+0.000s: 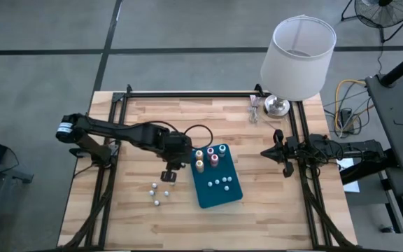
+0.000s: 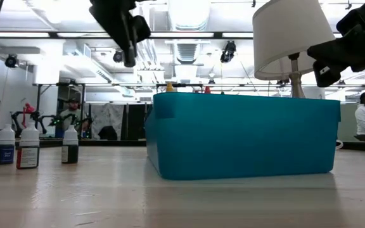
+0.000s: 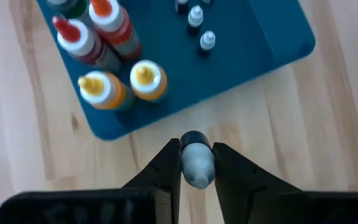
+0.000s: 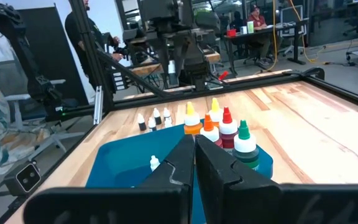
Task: Pick & Place food coloring
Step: Put the small green food coloring bottle into the blue bin
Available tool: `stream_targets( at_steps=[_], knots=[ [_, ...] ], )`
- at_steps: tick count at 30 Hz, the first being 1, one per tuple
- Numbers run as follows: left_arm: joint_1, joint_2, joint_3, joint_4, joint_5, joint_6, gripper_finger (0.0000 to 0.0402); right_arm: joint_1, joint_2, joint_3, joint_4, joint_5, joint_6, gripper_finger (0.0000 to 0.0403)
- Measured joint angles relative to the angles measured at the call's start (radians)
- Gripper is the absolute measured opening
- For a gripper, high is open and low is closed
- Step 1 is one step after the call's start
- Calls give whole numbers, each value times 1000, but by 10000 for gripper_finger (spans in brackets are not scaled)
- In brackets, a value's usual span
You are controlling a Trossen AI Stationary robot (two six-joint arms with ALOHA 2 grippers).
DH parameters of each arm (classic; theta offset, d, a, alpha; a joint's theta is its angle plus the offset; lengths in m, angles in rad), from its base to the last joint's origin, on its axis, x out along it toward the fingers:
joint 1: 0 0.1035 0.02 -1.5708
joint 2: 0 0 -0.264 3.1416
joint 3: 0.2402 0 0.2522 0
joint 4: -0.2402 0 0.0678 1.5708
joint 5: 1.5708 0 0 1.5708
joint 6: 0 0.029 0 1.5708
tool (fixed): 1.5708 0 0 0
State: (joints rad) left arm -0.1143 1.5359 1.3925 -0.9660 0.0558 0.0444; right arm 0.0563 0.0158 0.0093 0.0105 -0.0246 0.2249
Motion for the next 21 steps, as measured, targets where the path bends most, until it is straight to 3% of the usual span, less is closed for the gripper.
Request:
stream_targets(
  at_steps=[10, 21],
  knots=[
    [-2, 123, 140, 2, 38, -12, 52, 0, 0, 0, 0, 0, 0, 9],
    [-43, 236, 238, 1, 69, 204, 52, 0, 0, 0, 0, 0, 0, 9]
  ],
)
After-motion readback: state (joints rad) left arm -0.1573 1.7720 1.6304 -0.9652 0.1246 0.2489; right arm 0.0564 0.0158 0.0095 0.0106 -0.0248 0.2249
